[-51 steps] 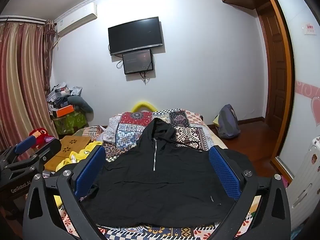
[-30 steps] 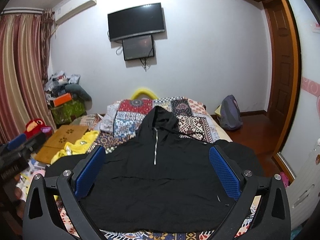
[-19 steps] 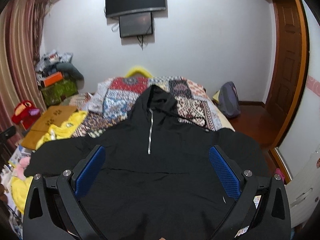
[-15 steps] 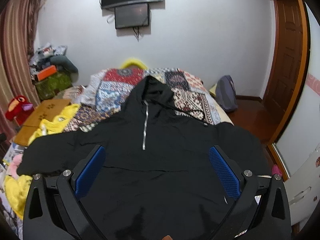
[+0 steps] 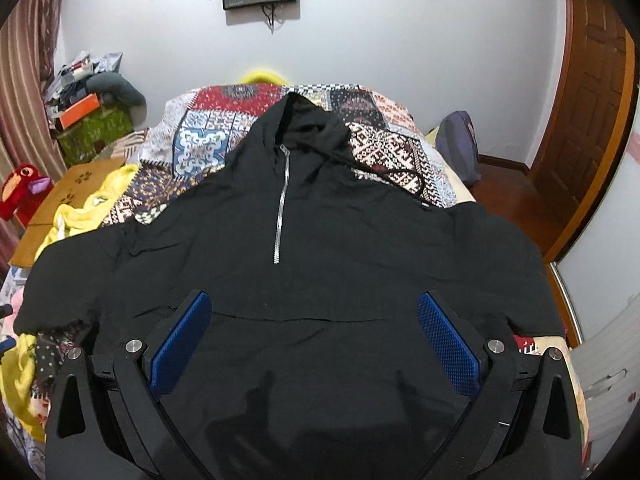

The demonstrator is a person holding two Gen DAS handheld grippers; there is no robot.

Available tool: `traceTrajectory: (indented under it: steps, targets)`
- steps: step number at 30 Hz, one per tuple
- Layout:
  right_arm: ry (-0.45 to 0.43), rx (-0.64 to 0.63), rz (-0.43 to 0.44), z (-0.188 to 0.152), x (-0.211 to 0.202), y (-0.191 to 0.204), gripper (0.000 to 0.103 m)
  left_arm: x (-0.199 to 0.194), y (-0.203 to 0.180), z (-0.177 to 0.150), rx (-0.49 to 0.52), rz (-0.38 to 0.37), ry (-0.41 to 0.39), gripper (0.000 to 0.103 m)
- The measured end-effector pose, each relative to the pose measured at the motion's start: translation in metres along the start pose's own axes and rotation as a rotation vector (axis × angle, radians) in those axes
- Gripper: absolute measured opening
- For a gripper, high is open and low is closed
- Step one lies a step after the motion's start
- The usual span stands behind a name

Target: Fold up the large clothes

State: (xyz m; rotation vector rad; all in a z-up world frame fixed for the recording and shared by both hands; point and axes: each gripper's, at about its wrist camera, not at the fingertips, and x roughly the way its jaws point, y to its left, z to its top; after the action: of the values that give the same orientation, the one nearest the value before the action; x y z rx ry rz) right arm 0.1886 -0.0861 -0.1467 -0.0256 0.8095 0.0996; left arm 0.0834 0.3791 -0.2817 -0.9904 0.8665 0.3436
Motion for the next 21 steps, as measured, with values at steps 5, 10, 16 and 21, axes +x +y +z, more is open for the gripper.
traceTrajectory:
  steps: [5,10,16,21]
  targets:
    - [0.027,0.000,-0.008,0.000,0.009,0.000,0.103,0.018,0.026,0.016,-0.110,-0.068,0.010,0.090]
    - [0.040,-0.005,-0.017,0.002,0.014,0.001,0.103,0.027,0.037,0.037,-0.162,-0.077,-0.039,0.088]
    - [0.035,-0.012,-0.021,0.006,0.014,0.002,0.103,0.038,0.038,0.061,-0.161,0.073,-0.095,0.056]
    - [0.038,-0.007,0.001,0.010,0.013,0.000,0.103,0.037,0.015,0.076,-0.047,0.228,-0.137,0.023]
